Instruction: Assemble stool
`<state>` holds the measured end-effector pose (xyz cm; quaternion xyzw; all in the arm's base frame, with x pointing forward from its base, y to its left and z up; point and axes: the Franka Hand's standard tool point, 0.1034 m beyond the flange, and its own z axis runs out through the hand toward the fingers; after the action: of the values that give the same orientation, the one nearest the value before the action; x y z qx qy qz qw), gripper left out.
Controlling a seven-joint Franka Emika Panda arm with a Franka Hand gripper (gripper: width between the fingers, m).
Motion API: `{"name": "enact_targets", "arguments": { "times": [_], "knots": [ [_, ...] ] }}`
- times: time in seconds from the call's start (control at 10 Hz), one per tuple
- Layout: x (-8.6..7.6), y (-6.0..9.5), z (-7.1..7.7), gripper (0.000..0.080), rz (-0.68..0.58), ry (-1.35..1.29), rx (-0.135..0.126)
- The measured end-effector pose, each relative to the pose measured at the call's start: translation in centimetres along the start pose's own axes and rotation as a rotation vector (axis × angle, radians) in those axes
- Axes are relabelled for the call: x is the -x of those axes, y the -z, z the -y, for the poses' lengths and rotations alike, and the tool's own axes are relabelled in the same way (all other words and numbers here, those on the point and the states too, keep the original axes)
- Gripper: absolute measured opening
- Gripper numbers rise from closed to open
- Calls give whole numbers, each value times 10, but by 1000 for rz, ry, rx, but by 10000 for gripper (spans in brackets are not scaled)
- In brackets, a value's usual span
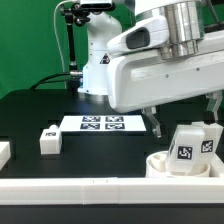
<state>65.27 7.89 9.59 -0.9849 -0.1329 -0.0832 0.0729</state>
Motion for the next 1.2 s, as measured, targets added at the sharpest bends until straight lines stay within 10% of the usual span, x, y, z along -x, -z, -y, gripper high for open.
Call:
{"name": "enact_targets", "arguments": {
  "times": [1.2],
  "knots": [
    [7, -7, -10, 649, 82, 844, 51]
  ]
}}
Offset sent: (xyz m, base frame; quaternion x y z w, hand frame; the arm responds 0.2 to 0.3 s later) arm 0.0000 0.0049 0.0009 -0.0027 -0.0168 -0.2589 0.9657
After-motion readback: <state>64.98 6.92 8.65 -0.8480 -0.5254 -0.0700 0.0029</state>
